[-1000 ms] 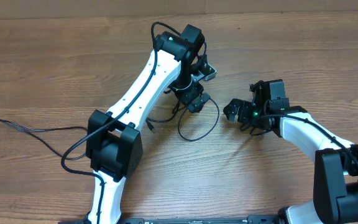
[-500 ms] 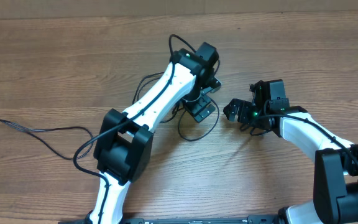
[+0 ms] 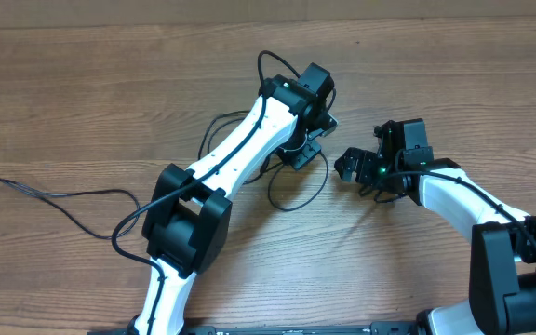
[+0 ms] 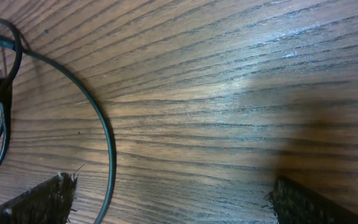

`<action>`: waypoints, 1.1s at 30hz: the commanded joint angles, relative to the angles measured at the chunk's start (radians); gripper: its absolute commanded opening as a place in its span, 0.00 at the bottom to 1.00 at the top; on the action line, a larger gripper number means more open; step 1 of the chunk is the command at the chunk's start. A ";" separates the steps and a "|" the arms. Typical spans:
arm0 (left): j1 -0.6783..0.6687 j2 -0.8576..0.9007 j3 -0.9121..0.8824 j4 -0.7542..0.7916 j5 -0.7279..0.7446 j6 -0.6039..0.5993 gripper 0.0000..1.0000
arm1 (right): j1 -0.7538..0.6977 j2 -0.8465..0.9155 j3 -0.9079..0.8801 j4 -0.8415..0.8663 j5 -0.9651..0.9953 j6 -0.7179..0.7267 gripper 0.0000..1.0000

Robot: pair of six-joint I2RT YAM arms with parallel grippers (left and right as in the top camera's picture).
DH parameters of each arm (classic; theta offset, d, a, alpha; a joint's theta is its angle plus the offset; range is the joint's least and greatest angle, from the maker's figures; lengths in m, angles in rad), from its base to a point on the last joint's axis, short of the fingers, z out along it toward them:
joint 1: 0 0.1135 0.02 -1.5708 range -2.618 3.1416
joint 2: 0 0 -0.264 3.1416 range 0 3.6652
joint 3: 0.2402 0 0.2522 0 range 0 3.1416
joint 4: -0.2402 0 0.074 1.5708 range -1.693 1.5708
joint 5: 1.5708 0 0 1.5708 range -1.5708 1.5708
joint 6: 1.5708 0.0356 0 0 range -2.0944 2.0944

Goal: Untangle cables

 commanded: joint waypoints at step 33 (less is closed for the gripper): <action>0.002 -0.012 0.121 -0.053 -0.077 -0.120 0.04 | -0.010 0.017 -0.021 -0.035 0.035 0.007 1.00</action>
